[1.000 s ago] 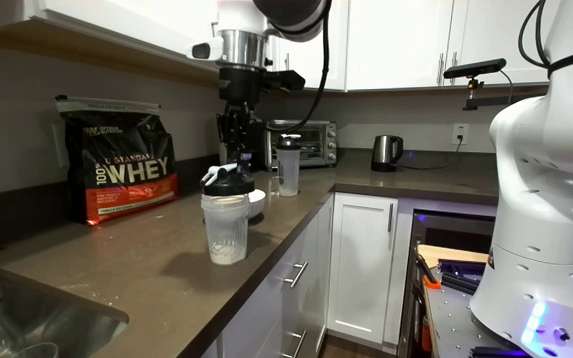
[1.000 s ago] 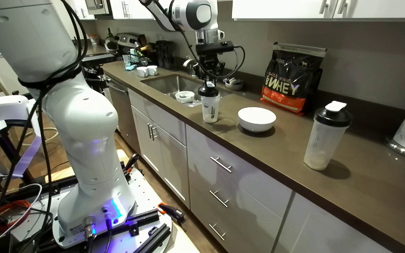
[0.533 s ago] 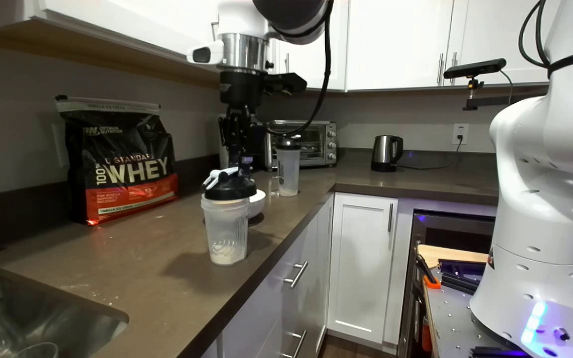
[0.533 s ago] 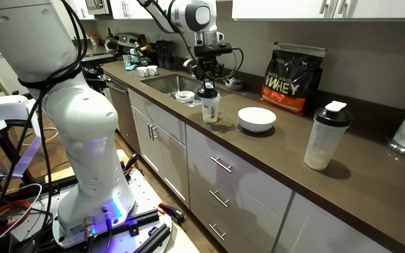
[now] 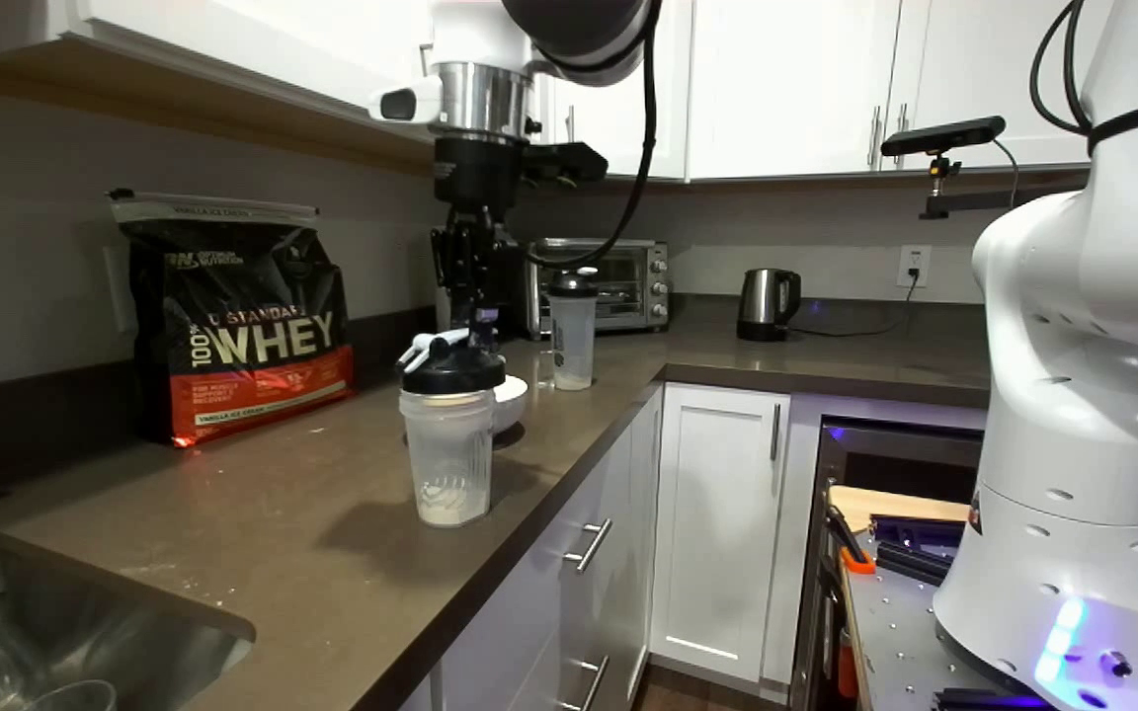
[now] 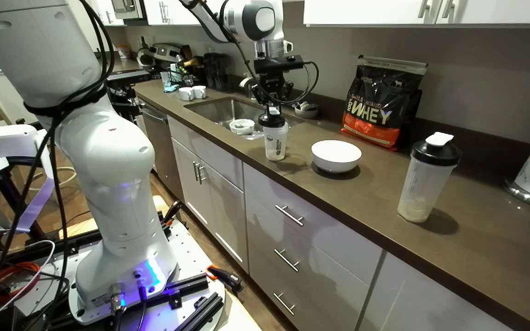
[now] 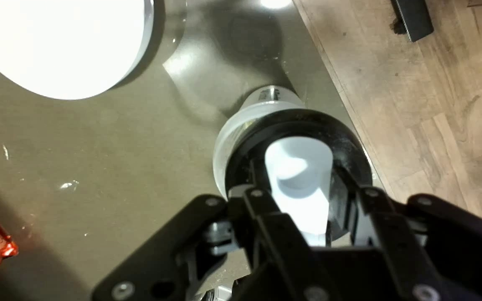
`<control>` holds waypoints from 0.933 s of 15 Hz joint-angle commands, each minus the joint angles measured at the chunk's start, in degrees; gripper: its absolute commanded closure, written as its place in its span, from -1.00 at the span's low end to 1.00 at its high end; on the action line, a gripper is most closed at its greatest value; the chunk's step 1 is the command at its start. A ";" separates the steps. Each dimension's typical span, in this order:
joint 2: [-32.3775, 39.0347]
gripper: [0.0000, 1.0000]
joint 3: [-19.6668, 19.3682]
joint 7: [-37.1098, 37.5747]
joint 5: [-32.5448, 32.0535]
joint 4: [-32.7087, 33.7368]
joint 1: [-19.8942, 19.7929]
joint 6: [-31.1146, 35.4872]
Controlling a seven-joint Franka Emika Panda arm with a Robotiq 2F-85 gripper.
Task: Put the lid on the bottle
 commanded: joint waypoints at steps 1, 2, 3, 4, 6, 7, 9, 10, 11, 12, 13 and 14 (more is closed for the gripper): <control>-0.70 0.74 -0.04 1.20 -0.62 0.10 0.13 0.96; -0.51 0.74 -0.04 1.28 -0.64 0.05 0.12 1.19; -0.40 0.74 0.01 1.45 -0.80 -0.09 0.10 1.56; -0.19 0.74 0.02 1.47 -0.80 -0.30 0.12 2.13; 0.23 0.74 0.10 1.68 -1.04 -0.54 0.12 2.88; 0.38 0.74 0.13 1.76 -1.14 -0.65 0.11 3.20; 0.73 0.74 0.20 1.82 -1.33 -0.86 0.11 4.17; 0.94 0.74 0.24 1.84 -1.51 -0.93 0.09 4.64; 1.11 0.74 0.26 1.88 -1.67 -0.91 0.06 4.88; 1.07 0.74 0.24 1.83 -1.83 -0.79 0.01 4.92; 1.00 0.74 0.21 1.80 -1.85 -0.72 -0.01 4.78; 0.85 0.74 0.20 1.78 -2.04 -0.66 -0.05 4.61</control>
